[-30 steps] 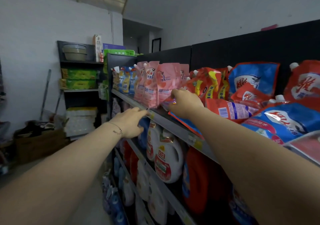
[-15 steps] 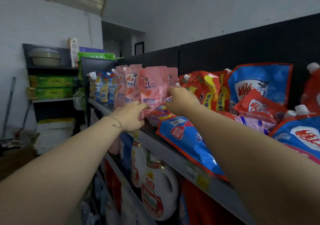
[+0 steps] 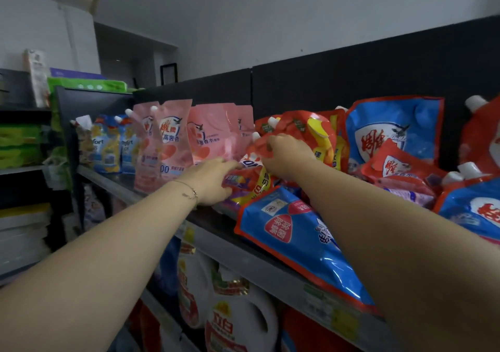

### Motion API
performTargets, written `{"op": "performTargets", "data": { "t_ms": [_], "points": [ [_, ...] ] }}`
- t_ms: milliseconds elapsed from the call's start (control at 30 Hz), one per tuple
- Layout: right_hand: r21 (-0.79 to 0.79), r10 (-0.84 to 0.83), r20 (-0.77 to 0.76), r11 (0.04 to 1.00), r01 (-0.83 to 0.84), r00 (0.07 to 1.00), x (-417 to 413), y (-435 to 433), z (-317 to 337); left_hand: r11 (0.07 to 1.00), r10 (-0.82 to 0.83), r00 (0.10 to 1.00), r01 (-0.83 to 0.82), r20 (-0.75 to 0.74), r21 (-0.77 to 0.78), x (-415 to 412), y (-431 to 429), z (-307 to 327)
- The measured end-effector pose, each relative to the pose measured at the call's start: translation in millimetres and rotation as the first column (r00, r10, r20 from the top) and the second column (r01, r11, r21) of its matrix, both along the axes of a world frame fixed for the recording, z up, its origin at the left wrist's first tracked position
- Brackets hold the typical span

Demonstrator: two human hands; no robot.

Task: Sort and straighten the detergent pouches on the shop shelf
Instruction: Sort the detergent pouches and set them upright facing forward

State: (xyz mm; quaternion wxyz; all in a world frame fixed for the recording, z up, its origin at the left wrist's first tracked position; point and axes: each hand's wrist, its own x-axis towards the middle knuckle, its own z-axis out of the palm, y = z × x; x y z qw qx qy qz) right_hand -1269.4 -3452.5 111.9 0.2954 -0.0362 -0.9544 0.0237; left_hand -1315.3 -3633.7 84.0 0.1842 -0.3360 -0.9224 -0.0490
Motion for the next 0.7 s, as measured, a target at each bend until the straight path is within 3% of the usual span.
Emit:
{"op": "performTargets", "data": {
  "t_ms": [267, 400, 533, 700],
  "points": [
    [-0.012, -0.214, -0.089, 0.977, 0.214, 0.973, -12, 4, 13, 0.991, -0.125, 0.992, 0.125, -0.003, 0.039, -32, 10, 14],
    [-0.048, -0.325, -0.018, 0.945, 0.324, 0.945, -11, 5, 15, 0.984, -0.171, 0.985, 0.171, 0.002, 0.048, -38, 19, 13],
    [-0.11, -0.377, 0.023, 0.92, 0.377, 0.926, -13, 4, 20, 0.978, -0.203, 0.979, 0.203, -0.004, 0.053, -44, 21, 11],
    [-0.248, -0.363, -0.077, 0.909, 0.335, 0.928, -21, 0, 21, 0.968, -0.226, 0.974, 0.226, -0.011, 0.107, -47, 17, 9]
  ]
}}
